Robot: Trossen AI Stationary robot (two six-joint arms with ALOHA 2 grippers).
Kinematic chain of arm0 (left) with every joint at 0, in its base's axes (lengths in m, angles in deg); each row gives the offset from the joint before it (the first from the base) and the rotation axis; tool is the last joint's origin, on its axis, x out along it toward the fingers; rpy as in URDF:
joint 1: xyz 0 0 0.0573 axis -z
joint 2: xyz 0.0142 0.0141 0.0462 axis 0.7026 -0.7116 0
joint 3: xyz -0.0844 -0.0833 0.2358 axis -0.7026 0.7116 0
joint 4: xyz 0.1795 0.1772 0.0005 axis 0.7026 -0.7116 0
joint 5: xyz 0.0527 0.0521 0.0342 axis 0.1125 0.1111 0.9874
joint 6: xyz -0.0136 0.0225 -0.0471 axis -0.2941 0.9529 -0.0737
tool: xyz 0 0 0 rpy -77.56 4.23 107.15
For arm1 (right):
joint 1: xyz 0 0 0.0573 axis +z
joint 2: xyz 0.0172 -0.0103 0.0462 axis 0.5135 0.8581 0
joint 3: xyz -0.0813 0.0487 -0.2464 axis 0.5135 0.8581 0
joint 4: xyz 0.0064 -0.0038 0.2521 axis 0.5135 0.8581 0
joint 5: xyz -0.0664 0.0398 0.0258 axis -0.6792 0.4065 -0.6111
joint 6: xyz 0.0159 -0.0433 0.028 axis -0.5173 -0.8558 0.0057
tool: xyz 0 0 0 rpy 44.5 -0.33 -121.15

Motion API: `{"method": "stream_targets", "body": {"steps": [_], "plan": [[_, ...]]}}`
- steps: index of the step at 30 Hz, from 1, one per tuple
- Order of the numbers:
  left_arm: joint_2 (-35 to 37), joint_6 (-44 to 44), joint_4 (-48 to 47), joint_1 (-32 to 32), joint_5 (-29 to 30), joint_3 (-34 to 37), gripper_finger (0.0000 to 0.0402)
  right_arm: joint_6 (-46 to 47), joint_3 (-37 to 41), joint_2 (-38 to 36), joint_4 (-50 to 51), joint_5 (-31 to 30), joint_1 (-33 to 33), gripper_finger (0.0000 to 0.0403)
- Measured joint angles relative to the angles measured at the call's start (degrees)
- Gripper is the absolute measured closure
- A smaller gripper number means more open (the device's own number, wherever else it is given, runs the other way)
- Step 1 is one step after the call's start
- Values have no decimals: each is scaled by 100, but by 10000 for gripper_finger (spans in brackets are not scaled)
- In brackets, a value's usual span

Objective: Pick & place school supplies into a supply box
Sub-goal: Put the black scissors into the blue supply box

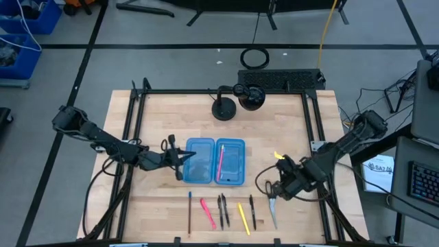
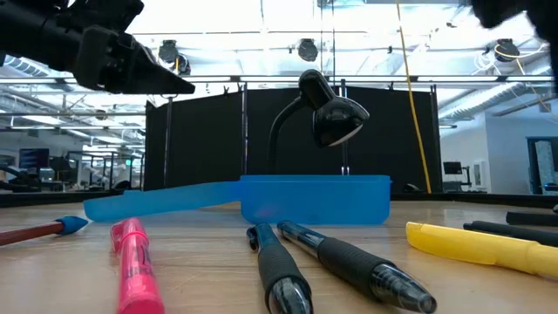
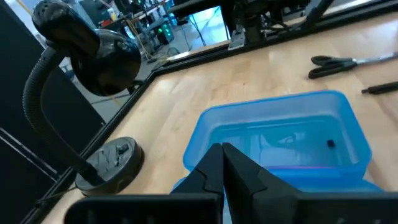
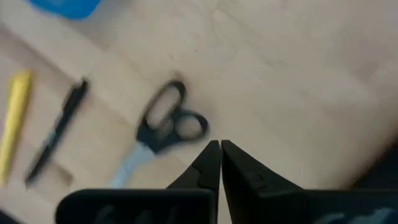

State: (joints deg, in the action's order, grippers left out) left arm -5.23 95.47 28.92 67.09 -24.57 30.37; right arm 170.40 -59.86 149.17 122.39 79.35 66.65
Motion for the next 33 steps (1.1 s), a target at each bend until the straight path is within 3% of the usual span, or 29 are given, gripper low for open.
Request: {"method": "stream_targets", "body": {"steps": [4,10,19,29,33], "plan": [[0,217,-260,0,-2,0,375,404,721,8,-1205,44,-251,358],[0,299,-714,-7,-4,0,365,1143,1547,7,-2994,748,-607,290],[0,205,-1288,-4,-4,0,364,1728,1678,6,-3150,745,-615,238],[0,129,-1566,-299,-53,0,364,2032,1683,425,-3867,781,-503,237],[0,9,-1570,-465,-347,0,364,2126,1683,482,-3866,1056,-462,238]]}}
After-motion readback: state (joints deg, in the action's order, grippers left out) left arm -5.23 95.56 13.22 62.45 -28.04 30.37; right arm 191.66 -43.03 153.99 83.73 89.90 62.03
